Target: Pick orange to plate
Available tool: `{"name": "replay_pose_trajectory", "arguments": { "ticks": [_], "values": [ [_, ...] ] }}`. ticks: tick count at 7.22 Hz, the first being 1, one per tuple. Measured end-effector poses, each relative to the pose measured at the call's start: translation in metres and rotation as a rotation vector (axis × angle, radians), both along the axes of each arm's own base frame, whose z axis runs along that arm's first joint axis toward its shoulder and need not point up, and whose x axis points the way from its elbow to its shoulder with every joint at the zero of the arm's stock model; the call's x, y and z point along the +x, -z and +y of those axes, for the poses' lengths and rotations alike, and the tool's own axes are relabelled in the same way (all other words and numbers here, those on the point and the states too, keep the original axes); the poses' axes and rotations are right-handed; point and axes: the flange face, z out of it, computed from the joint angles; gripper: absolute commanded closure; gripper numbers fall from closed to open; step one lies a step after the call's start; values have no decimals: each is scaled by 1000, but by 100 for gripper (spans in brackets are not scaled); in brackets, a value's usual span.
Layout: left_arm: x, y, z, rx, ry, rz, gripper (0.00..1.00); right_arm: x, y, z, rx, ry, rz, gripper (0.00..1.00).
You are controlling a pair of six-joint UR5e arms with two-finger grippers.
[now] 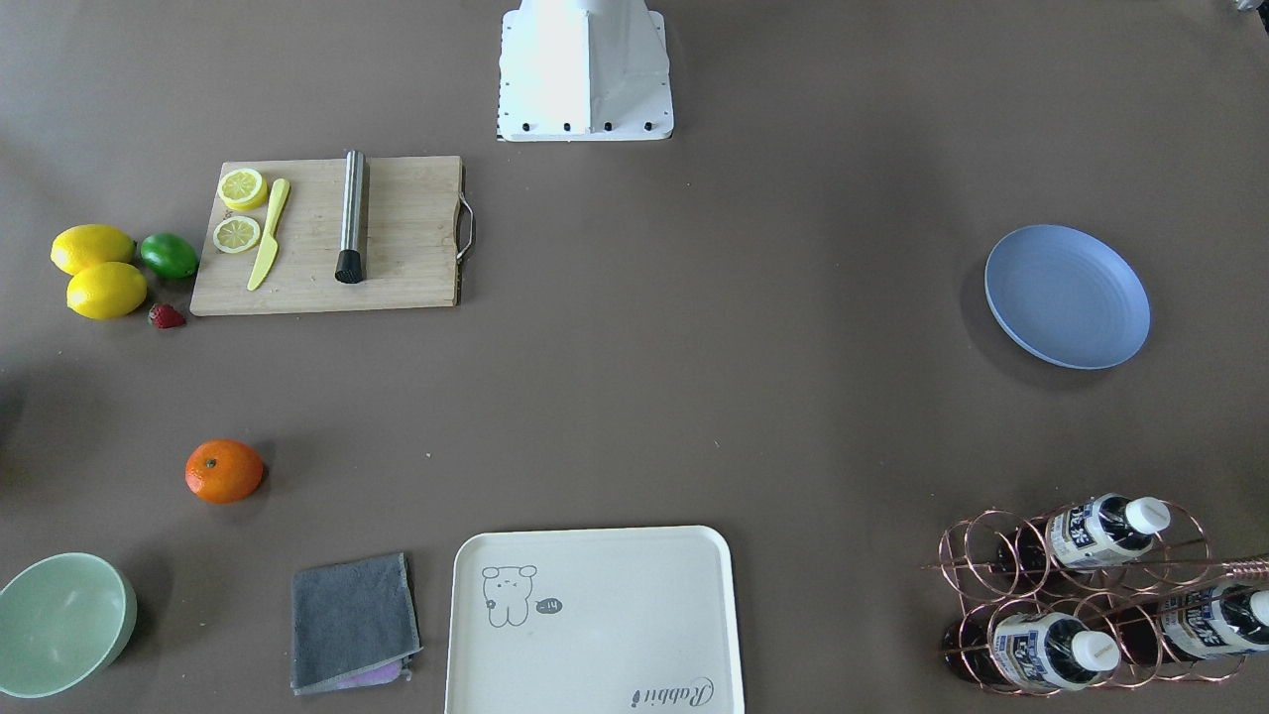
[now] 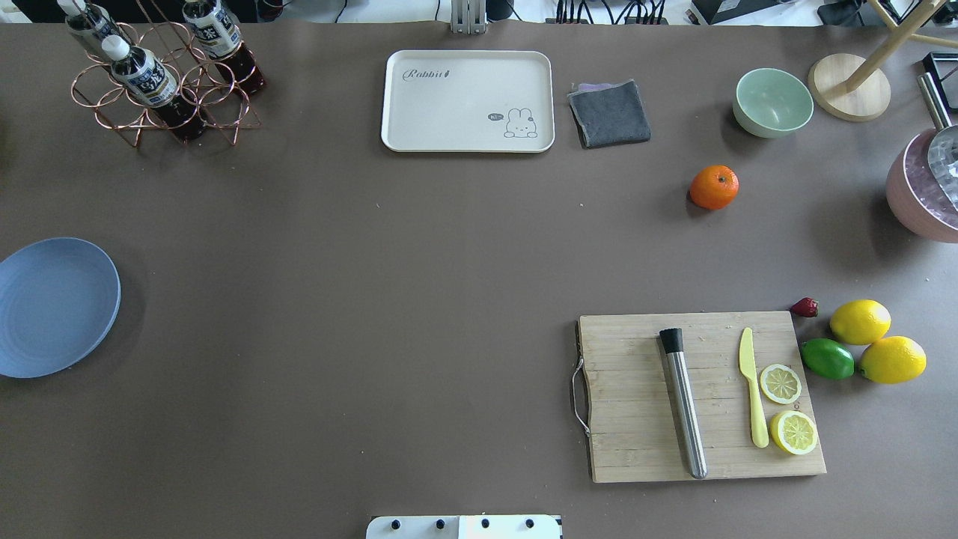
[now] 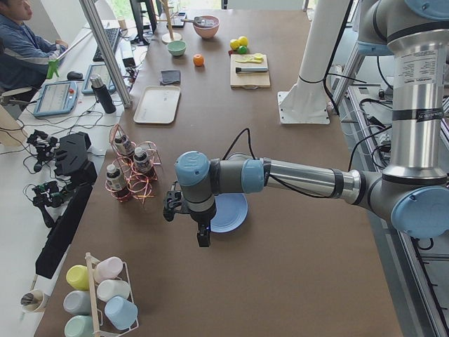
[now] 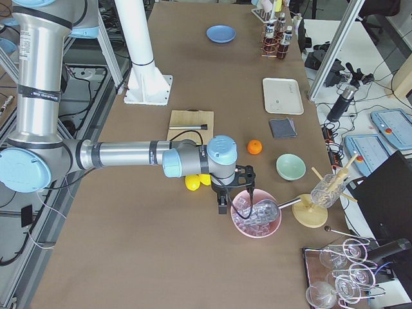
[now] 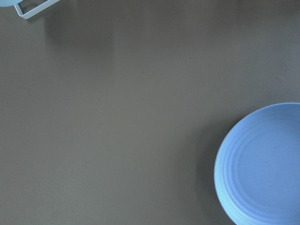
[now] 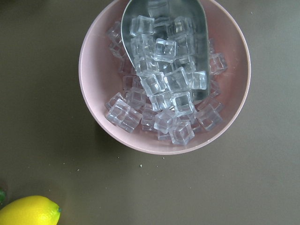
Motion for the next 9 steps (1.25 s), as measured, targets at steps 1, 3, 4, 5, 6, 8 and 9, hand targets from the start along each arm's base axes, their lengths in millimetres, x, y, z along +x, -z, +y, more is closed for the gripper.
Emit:
{"name": "replay_pose_trajectory", "arguments": {
  "ticks": [1,3,4,5,6,8,9],
  "values": [
    [0,0,0,0,0,1,2,0,0,0,0,0,0,0],
    [0,1,-1,3,-1,-2,2,0,0,0,0,0,0,0],
    [1,1,-1,5,-3,-4,2,0,0,0,0,0,0,0],
    [1,1,-2,12,-3,-4,2,0,0,0,1,0,0,0],
    [1,0,-4,34,-2,-5,2,0,1,-1,2,0,1,0],
    [1,5,-8,76,4,0,2,0,2,-1,4,0,1,0],
    [0,9,-10,89,5,2,2,0,2,-1,5,0,1,0]
  ]
}}
